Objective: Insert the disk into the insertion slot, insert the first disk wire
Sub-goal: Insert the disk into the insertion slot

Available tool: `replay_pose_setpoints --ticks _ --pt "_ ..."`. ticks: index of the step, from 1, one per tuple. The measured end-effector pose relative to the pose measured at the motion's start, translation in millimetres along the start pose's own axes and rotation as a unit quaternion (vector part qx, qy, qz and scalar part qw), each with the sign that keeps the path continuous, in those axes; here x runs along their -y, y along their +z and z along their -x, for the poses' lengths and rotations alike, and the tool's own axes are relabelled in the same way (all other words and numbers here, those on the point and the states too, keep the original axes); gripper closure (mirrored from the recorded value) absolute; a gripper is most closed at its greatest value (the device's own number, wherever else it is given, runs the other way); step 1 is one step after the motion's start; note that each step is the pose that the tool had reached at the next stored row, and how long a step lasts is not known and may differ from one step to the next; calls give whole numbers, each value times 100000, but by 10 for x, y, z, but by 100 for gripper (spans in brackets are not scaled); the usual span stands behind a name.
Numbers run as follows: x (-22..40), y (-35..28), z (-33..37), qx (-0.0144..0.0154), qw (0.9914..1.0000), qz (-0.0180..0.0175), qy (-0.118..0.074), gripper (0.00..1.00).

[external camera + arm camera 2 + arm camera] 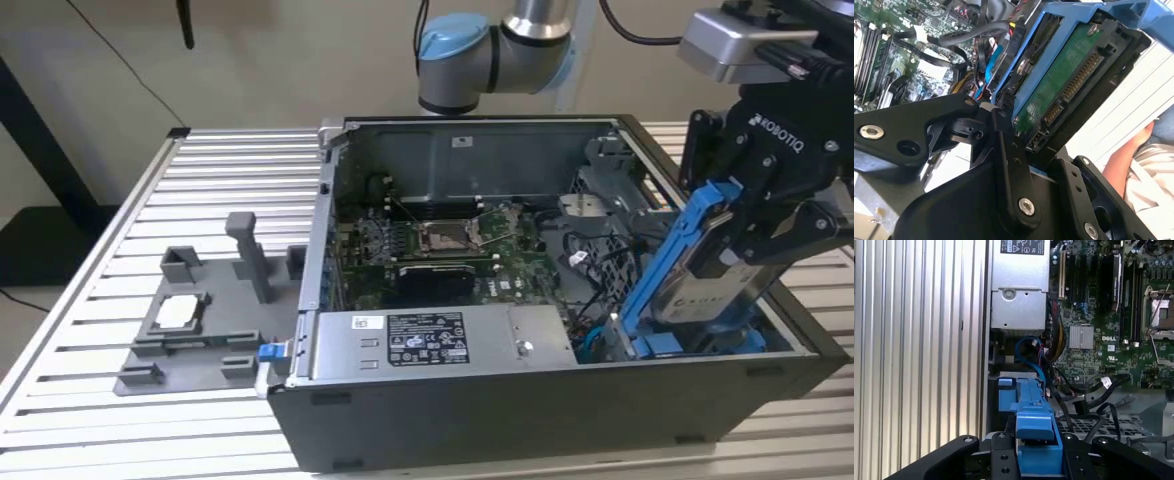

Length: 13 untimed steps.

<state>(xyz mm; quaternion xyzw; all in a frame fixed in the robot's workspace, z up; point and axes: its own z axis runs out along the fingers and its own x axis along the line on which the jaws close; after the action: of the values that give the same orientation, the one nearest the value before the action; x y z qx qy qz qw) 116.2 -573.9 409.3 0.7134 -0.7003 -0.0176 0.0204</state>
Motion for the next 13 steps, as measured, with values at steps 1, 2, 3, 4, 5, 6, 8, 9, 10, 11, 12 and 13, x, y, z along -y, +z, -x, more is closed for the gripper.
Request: replay_pose_setpoints --ticks 1,2,3,4,5,6,8,9,10,11,12,13 --pt "6 3 0 -3 100000 -3 -33 67" --pt "13 10 0 6 100000 -6 -62 67" --pt "17 20 0 12 100000 -6 -86 67" --pt "21 36 0 2 100000 -3 -103 67" --pt "24 54 1 2 100000 -3 -118 67" --pt "28 73 2 2 100000 -2 -137 67" --pt "35 108 4 -10 100000 -4 -177 67" --pt "37 125 4 -12 100000 -5 -186 67" --pt "39 145 4 0 100000 -6 -200 67" --pt "42 163 4 0 100000 -7 -212 67" --pt "44 180 4 -11 100000 -5 -225 67" --pt "46 198 4 -5 100000 -3 -232 67"
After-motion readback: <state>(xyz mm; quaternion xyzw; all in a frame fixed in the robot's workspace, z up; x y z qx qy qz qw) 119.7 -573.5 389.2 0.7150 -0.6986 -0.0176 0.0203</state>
